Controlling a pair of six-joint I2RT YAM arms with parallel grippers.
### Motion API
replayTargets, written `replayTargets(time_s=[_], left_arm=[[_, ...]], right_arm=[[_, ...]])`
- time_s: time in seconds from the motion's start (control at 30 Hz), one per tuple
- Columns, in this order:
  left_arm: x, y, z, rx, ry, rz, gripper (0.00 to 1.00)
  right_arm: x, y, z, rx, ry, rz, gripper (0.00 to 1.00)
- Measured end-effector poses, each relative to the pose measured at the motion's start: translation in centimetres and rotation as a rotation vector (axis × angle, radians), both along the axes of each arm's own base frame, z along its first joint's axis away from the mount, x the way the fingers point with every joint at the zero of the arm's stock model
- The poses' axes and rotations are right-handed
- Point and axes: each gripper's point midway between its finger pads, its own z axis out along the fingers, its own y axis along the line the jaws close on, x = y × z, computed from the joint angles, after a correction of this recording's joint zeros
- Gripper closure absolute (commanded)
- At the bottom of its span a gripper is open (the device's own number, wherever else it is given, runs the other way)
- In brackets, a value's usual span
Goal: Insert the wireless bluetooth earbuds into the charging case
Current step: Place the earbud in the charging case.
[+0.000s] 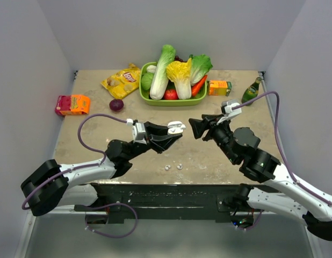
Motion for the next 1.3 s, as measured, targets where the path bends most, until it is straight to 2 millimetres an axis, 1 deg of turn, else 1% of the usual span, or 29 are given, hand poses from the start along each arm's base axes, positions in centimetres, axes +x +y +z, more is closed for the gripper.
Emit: replayTargets(time_s=[0.27, 0.47, 0.9, 1.0, 1.1, 1.17, 1.23, 1.3], left_arm=[[0.4, 0.1, -0.1, 0.0, -0.001, 0.021, 1.0], [0.7, -0.1, -0.5, 0.011, 0.002, 0.034, 1.0], [1.4, -0.5, -1.7, 0.036, 0.023, 0.049, 1.0], [1.6, -0.7, -2.0, 0.043, 0.029, 0.049, 1.0], [1.7, -0.8, -2.0, 0.043, 0.029, 0.05, 1.0], [1.7, -0.8, -1.9, 0.042, 0.028, 0.05, 1.0], [1.7, -0.8, -1.9, 0.042, 0.028, 0.05, 1.0], [1.7, -0.8, -1.9, 0.042, 0.027, 0.052, 1.0]], right_arm=[[-0.4, 0.9, -0.5, -0.016, 0.011, 0.05, 0.4], [-0.8, 1.5, -0.8, -0.028, 0.02, 0.09, 0.42], [-0.9, 1.7, -1.1, -0.037, 0.026, 0.107, 0.43], [-1.2, 2.1, -1.1, -0.039, 0.029, 0.13, 0.43], [-1.3, 2.4, -1.4, -0.046, 0.036, 0.146, 0.38], [-1.3, 2.3, -1.6, -0.051, 0.042, 0.14, 0.36], [-1.2, 1.7, -1.5, -0.05, 0.04, 0.119, 0.34], [-1.3, 1.0, -0.8, -0.033, 0.026, 0.1, 0.34]])
